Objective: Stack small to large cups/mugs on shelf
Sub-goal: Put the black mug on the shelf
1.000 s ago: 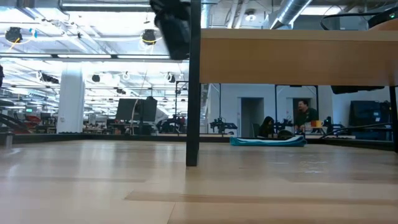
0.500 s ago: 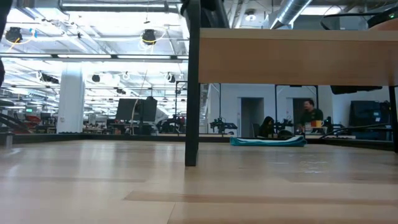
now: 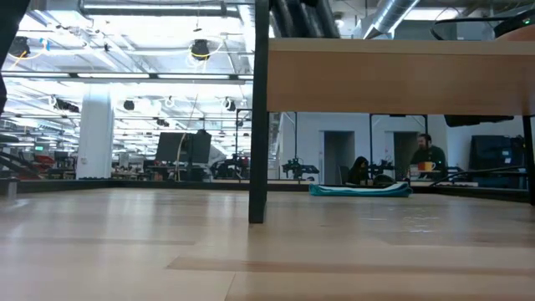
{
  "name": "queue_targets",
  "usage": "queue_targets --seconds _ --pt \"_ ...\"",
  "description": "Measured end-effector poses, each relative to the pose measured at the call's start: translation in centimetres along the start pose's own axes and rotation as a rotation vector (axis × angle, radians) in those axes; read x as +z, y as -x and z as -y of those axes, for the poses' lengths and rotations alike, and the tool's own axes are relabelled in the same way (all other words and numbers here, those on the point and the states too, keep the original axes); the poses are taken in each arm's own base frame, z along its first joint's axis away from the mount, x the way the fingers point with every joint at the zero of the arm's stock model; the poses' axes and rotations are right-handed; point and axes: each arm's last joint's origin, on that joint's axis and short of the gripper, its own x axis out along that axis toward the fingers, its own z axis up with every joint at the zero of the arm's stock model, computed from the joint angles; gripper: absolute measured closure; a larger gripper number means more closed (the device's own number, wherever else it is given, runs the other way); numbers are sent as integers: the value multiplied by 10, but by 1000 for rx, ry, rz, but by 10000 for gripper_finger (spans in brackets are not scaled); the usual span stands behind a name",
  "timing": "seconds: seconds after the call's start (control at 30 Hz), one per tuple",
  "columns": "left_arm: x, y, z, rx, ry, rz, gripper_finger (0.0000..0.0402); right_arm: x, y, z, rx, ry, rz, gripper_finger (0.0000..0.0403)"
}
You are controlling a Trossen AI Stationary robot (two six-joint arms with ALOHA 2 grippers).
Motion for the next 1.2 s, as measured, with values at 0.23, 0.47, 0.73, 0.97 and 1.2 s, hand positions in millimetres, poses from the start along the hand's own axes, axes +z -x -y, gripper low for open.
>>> queue_targets --seconds 0.23,0.47,0.73,0.97,1.2 --pt "6 -12 22 -87 -41 50 397 0 0 0 1 0 0 221" --pt "9 -27 25 -66 -34 80 397 0 0 0 3 1 -1 221" --pt "17 -26 24 -76 -72 166 397 0 0 0 5 1 -1 221" --pt "18 -36 21 -54 -106 173 397 0 0 0 6 2 -1 221" --pt "18 -59 12 -41 -106 183 397 0 0 -1 9 1 1 221"
